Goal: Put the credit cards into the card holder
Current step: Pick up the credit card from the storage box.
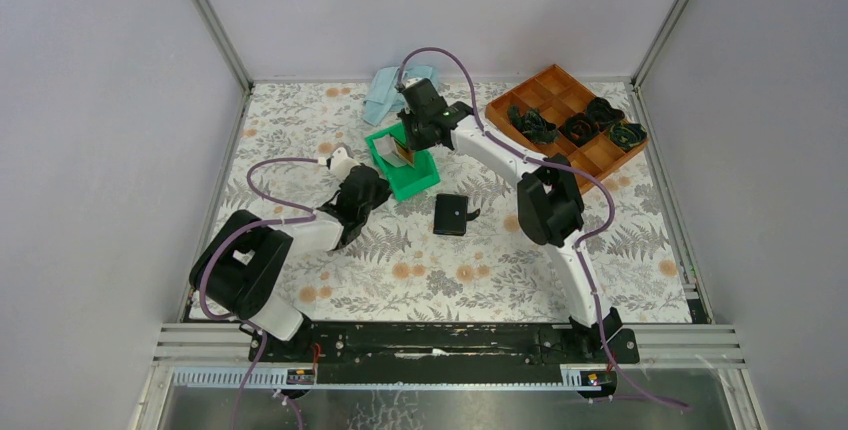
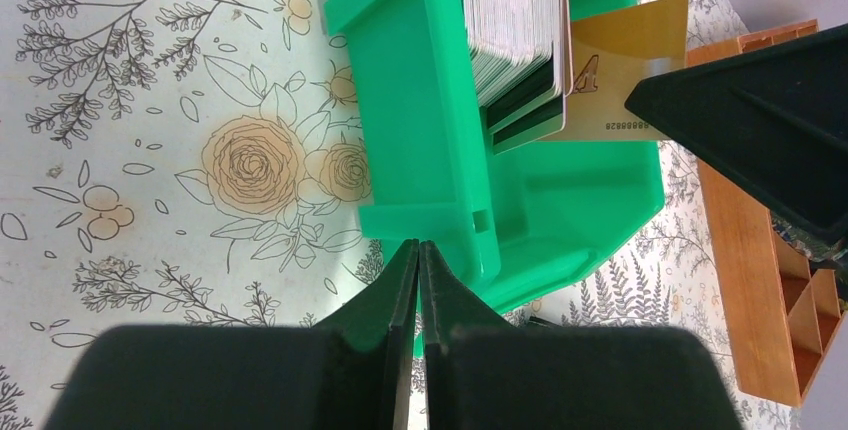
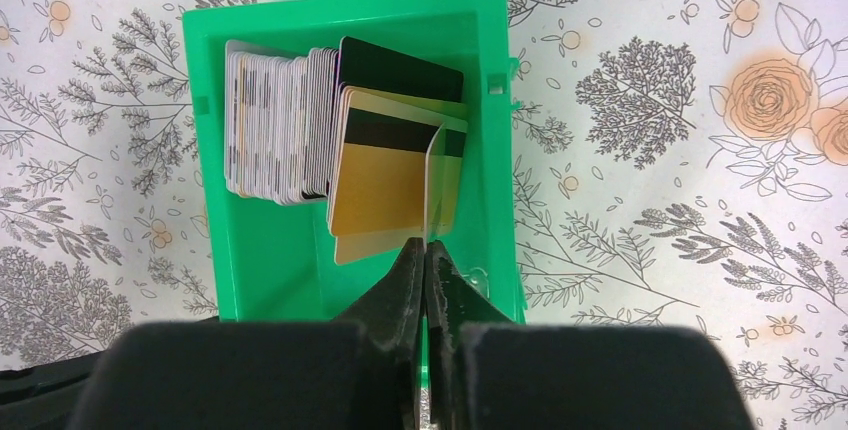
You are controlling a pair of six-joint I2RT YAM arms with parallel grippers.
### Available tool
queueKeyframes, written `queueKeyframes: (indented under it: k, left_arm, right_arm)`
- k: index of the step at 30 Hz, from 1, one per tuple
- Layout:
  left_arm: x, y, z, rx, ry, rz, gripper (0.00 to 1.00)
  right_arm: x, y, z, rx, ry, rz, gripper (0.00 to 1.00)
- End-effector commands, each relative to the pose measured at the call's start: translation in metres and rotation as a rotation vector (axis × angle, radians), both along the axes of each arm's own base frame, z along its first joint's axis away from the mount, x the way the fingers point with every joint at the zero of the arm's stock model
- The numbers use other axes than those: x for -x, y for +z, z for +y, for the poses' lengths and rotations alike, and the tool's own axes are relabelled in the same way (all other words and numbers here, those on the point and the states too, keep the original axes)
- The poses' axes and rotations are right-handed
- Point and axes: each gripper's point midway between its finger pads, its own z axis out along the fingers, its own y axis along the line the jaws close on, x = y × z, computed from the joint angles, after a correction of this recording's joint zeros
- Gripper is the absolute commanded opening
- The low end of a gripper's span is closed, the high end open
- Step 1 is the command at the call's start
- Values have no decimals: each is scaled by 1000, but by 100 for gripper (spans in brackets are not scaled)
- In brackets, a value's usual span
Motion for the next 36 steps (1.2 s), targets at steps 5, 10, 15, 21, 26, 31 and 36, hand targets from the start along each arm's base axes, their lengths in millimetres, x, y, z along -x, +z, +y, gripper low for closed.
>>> queueKeyframes:
  k: [5,10,15,21,26,31,36]
  left_arm:
    - [-10,21,5,-40,38,-47,12]
    - [-7,24,11,-59,58,-48,23]
    - [-5,32,18,-81,78,-58,34]
    - [0,51,23,-96,87,-79,45]
    - [8,75,20,-85,49,-131,57]
    - [20,105,8,-40,-53,-220,66]
    - [38,137,-25,-9,-301,-356,66]
  right_arm:
    - [2,65,-3,-34,15,-138,0]
    - [5,82,-6,-57,20,-173,0]
    - [11,99,-10,-79,21,-203,0]
    - [22,116,-21,-91,17,-229,0]
    - [46,128,-35,-125,25,-232,0]
    - [86,135,-53,-167,66,-198,0]
    - [136,145,-73,-230,125,-156,0]
